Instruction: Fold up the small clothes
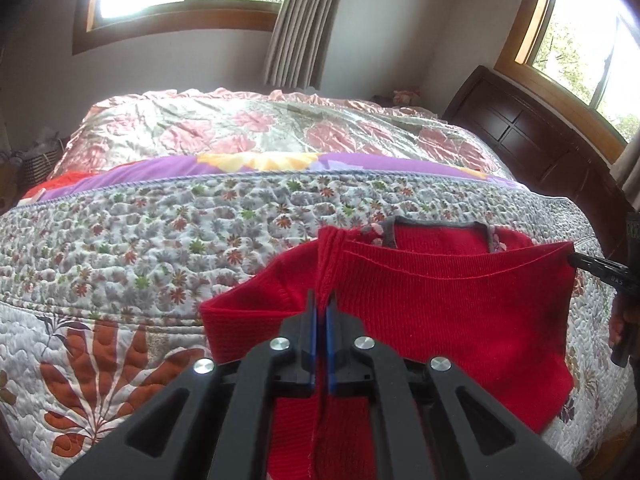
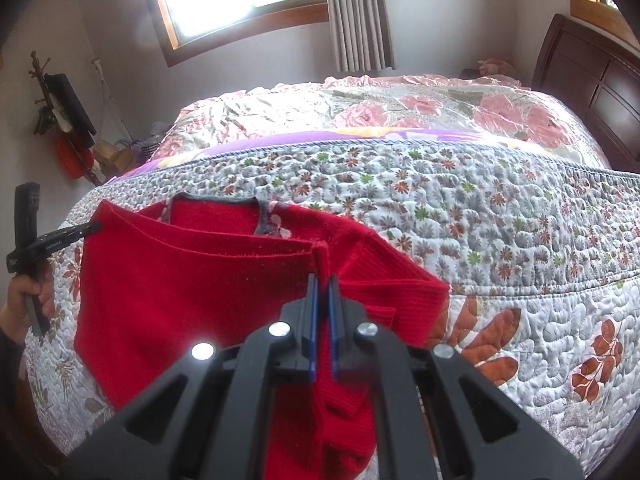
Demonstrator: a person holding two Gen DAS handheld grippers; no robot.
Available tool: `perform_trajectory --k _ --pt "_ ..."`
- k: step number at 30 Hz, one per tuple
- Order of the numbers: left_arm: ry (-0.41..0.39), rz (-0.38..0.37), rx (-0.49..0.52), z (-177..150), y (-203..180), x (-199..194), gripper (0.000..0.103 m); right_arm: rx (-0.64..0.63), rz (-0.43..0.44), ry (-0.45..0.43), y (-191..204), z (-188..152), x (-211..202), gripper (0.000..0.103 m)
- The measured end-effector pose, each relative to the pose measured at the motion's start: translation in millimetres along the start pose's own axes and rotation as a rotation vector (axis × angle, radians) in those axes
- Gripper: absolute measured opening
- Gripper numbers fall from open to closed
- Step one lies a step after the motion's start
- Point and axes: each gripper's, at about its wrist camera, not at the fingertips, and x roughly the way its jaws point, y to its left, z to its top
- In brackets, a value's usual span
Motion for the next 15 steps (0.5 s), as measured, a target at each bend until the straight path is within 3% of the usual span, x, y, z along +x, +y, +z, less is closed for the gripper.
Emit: perform_trajectory --k 11,15 --pt "-0.064 -0.018 -0.027 32 0 -3 0.003 0.017 -0.011 -0.047 -2 29 1 0.003" --pt "-0.065 0.008 -0.028 45 1 6 0.003 0.027 -0.03 -0.058 -6 43 6 0.003"
